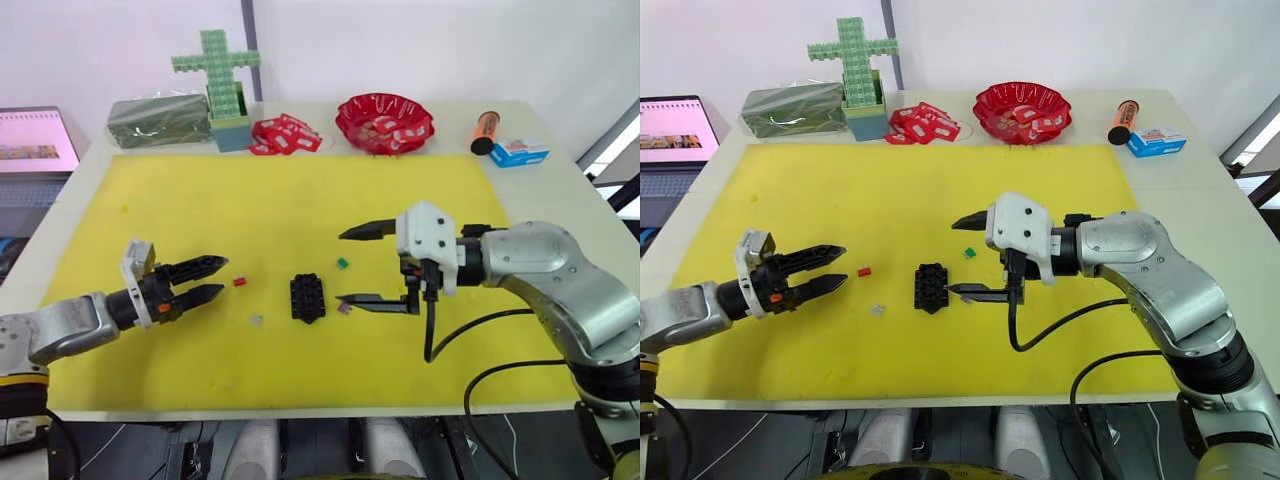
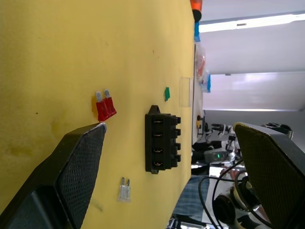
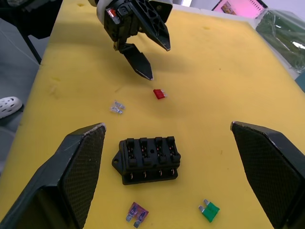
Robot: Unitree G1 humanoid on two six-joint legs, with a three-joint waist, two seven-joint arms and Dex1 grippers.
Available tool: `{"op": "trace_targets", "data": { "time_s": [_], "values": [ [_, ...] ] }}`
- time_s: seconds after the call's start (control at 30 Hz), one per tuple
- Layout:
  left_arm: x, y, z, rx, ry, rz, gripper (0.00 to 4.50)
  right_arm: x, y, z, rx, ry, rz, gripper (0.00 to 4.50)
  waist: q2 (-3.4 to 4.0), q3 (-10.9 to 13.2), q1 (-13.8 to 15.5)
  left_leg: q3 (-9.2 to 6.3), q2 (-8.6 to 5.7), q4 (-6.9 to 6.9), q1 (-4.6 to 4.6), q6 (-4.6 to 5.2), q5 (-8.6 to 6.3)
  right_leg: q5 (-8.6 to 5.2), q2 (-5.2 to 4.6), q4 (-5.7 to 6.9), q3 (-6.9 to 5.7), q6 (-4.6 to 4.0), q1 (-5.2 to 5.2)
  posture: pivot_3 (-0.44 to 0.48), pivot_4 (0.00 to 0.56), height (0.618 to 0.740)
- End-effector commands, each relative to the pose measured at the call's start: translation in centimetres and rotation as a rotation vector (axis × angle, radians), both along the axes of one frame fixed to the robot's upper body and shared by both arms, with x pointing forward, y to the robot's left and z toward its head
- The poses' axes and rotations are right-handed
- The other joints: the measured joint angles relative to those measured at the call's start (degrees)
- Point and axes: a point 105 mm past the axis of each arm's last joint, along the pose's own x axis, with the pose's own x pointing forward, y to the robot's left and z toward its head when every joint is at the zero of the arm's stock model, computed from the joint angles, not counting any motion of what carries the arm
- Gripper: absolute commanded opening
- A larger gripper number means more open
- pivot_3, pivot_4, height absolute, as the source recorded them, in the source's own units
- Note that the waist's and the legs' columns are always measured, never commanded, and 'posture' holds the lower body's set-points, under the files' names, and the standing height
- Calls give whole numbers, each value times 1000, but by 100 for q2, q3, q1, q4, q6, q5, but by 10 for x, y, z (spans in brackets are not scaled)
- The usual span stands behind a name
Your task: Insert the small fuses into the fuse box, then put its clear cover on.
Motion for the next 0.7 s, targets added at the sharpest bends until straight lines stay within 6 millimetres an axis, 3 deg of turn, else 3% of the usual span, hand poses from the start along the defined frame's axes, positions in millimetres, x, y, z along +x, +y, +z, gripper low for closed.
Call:
{"op": "trace_targets", "data": {
  "time_s": [0.03, 0.7],
  "values": [
    [2, -1, 6, -2, -24, 6, 4500, -4, 1, 15, 17, -67, 11, 4479, 0, 0, -4, 0, 0, 0, 0, 0, 0, 0, 0, -1, 0, 0, 0, 0, 150, 740],
    [0, -2, -10, -9, 35, 35, 4500, -5, 2, 16, 21, -70, 8, 4479, 0, 0, -3, 0, 0, -3, 0, 0, 0, 0, -3, -10, 0, 0, 2, 0, 150, 740]
  ]
}}
